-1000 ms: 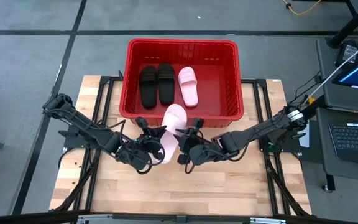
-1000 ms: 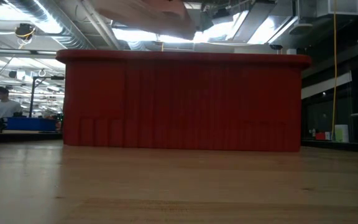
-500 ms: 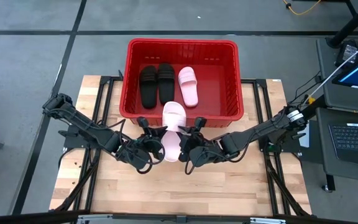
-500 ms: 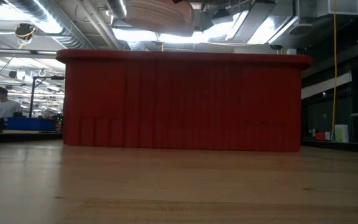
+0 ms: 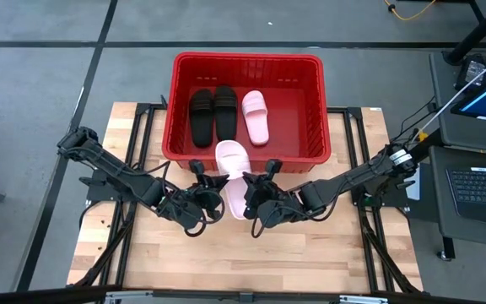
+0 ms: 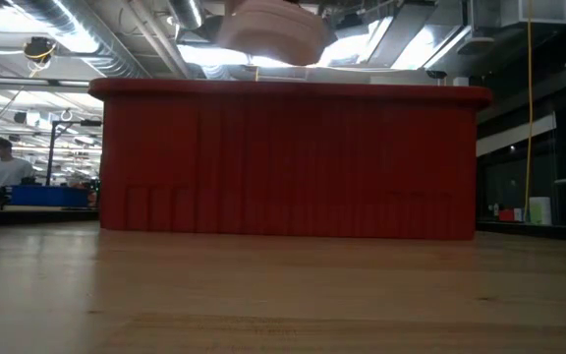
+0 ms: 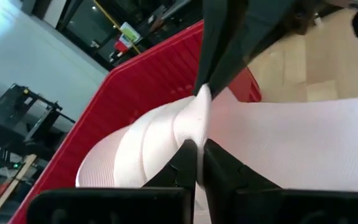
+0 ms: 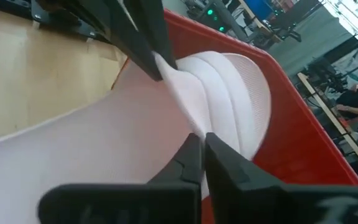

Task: Pick and place slides into bin
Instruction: Put the pink slipper into the red bin

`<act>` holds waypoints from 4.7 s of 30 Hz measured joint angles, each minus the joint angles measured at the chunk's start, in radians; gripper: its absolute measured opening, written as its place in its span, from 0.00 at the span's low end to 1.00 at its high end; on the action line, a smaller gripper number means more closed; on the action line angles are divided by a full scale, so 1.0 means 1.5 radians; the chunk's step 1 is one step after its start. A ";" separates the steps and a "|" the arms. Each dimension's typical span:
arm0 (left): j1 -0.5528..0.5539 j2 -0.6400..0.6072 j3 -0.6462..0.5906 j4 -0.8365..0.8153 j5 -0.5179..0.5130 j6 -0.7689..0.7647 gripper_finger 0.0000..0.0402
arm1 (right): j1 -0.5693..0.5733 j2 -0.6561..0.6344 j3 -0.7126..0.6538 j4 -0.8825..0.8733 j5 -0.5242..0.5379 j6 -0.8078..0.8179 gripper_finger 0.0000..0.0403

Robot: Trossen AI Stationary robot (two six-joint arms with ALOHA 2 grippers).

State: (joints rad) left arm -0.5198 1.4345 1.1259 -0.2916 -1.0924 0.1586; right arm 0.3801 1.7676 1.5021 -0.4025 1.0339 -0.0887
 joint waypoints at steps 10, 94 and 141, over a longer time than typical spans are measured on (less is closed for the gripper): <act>-0.004 0.001 0.001 0.006 0.059 0.026 0.12 | -0.001 0.000 0.000 0.003 0.011 -0.011 0.01; -0.092 -0.413 -0.158 -0.279 0.032 -0.191 0.00 | -0.436 -0.182 -0.033 -0.336 -0.137 0.010 0.01; -0.092 -0.412 -0.158 -0.294 0.044 -0.191 0.00 | -0.579 -0.182 -0.244 -0.032 -0.279 -0.084 0.01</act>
State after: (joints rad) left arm -0.6575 0.8162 0.8890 -0.7330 -1.0260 -0.1284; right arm -0.4889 1.4940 1.1358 -0.4511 0.6155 -0.2150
